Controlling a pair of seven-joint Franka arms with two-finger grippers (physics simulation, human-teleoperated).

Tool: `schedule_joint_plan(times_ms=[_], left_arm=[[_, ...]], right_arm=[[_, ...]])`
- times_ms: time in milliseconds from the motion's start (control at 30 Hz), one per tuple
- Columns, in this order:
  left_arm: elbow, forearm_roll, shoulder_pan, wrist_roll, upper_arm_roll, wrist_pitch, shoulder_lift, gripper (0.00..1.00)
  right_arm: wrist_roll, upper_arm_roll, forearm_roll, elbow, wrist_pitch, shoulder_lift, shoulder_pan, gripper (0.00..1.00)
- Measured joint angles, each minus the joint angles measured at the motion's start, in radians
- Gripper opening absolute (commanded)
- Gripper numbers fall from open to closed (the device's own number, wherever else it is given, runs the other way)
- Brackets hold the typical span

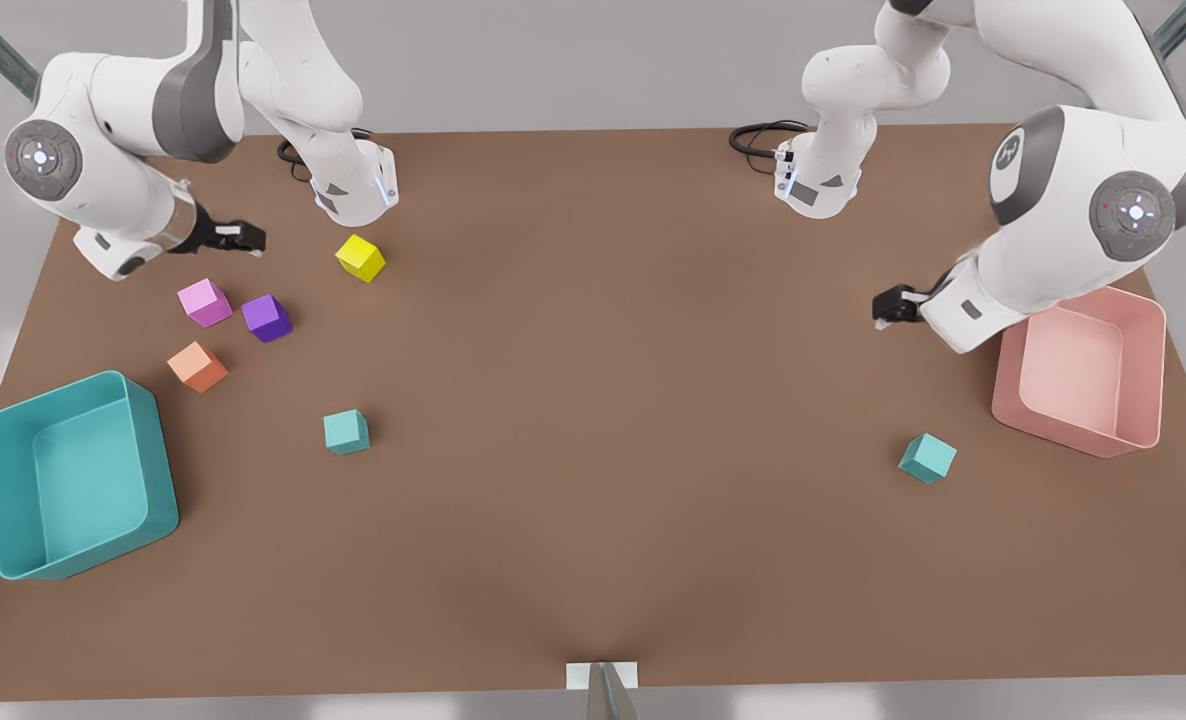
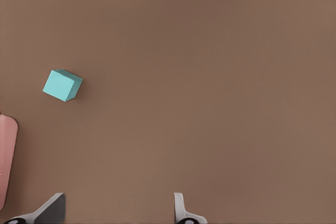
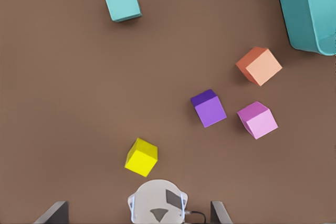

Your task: Stack the two blue cubes on top of each other

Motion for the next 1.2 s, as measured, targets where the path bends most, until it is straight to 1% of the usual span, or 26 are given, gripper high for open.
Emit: schedule_joint_plan(times_ms=[67,133,167,200,233,267,333,433,500,667,1033,1100,1200], left_arm=[[-0.005,0.002,0.018,-0.011,0.001,0.051,0.005,1.0],[-0.007,0.002,0.016,-0.021,-0.001,0.083,0.006,1.0],[-0.012,0.003,0.012,-0.023,-0.004,0.093,0.009,1.0],[-0.013,0.004,0.007,-0.025,-0.006,0.103,0.013,1.0],[-0.014,0.004,0.009,-0.026,-0.004,0.11,0.023,1.0],[-0.014,0.004,0.028,-0.026,-0.003,0.115,0.046,1.0],[-0.012,0.003,0.063,-0.026,-0.001,0.124,0.088,1.0],[-0.013,0.003,0.068,-0.026,-0.001,0.132,0.109,1.0],[-0.014,0.003,0.068,-0.026,-0.001,0.136,0.117,1.0],[-0.016,0.003,0.068,-0.026,-0.001,0.141,0.128,1.0],[-0.02,0.004,0.062,-0.032,-0.001,0.141,0.153,1.0],[-0.023,0.005,0.061,-0.032,-0.002,0.144,0.182,1.0],[-0.016,0.005,0.093,-0.032,-0.001,0.144,0.185,1.0]], right_arm=[[-0.006,0.003,0.003,-0.001,0.044,0.007,-0.001,1.0],[-0.01,0.024,0.006,-0.001,0.09,0.028,0.013,1.0],[-0.01,-0.064,0.008,-0.001,0.11,0.048,0.127,1.0],[-0.011,-0.206,0.007,0.0,0.128,0.071,0.258,1.0],[-0.011,-0.303,-0.001,-0.001,0.151,0.098,0.334,1.0],[-0.012,-0.354,-0.012,-0.005,0.178,0.134,0.371,1.0],[-0.012,-0.393,-0.026,-0.012,0.24,0.212,0.399,1.0],[-0.009,-0.403,-0.036,-0.014,0.336,0.324,0.406,1.0],[0.003,-0.392,-0.04,-0.027,0.396,0.374,0.403,1.0],[0.04,-0.326,-0.044,-0.063,0.555,0.469,0.468,1.0],[0.107,-0.32,-0.045,-0.113,0.785,0.556,0.451,1.0],[0.116,-0.32,-0.045,-0.121,0.82,0.575,0.452,1.0],[0.127,-0.32,-0.045,-0.124,0.861,0.599,0.451,1.0]])
